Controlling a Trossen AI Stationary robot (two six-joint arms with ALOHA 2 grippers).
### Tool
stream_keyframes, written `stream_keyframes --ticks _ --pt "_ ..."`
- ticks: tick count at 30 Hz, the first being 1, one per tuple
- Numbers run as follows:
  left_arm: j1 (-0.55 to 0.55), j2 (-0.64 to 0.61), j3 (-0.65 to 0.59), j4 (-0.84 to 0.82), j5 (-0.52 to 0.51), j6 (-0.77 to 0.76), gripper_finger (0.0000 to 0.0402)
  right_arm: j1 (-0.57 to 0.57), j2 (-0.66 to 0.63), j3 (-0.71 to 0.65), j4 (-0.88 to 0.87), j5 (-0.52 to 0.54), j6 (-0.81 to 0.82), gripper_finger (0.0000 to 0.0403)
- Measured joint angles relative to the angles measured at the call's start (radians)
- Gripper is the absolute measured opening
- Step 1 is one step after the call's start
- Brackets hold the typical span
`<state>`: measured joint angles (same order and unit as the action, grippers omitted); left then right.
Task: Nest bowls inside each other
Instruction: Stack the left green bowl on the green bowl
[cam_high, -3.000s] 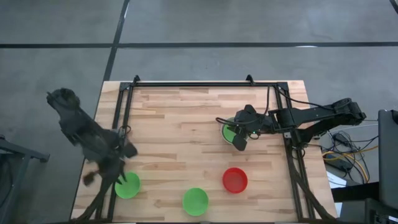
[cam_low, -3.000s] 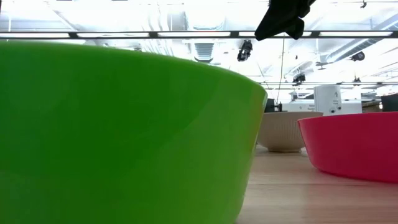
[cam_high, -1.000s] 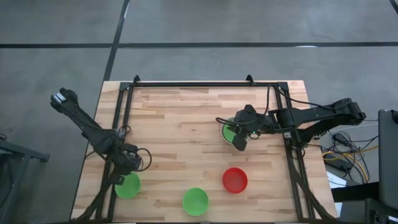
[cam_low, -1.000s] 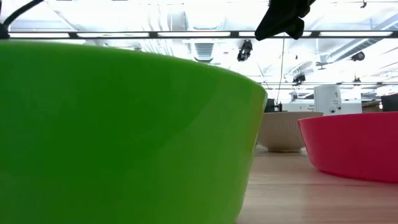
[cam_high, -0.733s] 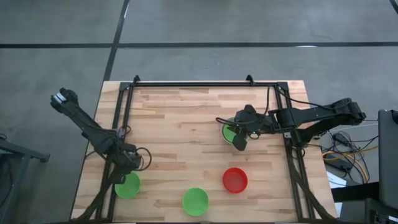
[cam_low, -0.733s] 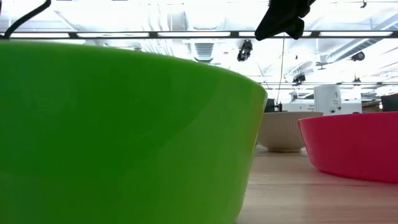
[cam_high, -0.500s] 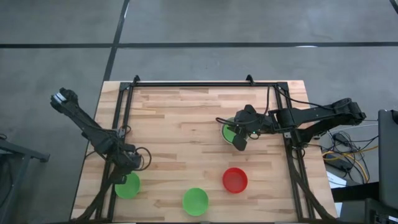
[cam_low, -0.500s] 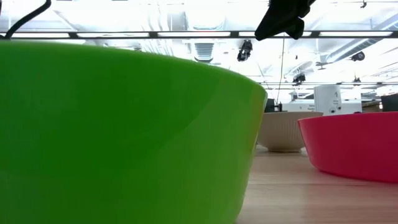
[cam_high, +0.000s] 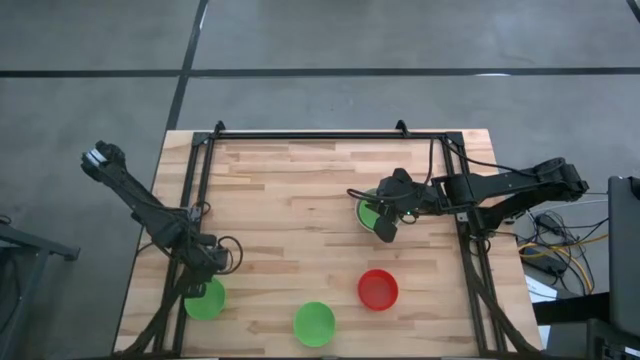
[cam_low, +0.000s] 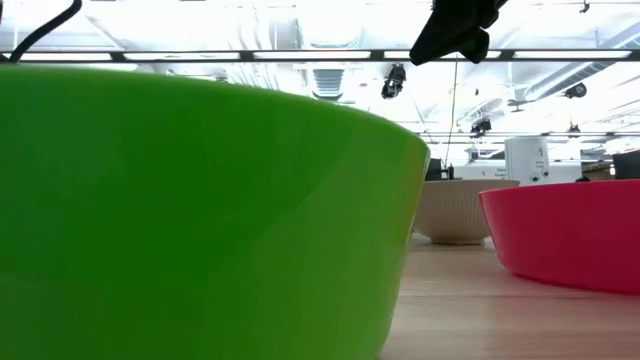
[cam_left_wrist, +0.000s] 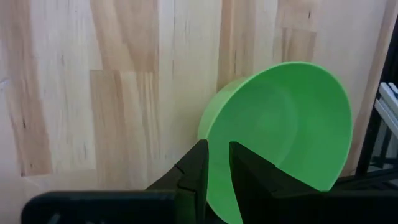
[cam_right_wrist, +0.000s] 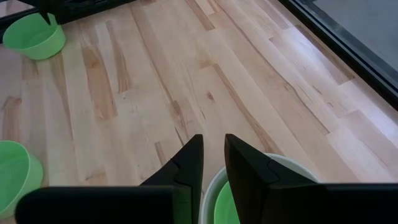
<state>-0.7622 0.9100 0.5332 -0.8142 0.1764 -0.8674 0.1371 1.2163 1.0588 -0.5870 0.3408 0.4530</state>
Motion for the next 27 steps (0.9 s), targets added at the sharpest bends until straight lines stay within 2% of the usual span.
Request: stream_keyframes --ticks 10,27 --pt "0.000 0.000 -0.083 0.107 0.044 -0.050 0.0069 0.000 0.000 0.000 0.000 0.000 0.000 0.0063" --pt "0.001 -0.016 -0.037 0.054 0.041 -0.023 0.0069 0.000 0.000 0.000 0.000 0.000 0.000 0.0063"
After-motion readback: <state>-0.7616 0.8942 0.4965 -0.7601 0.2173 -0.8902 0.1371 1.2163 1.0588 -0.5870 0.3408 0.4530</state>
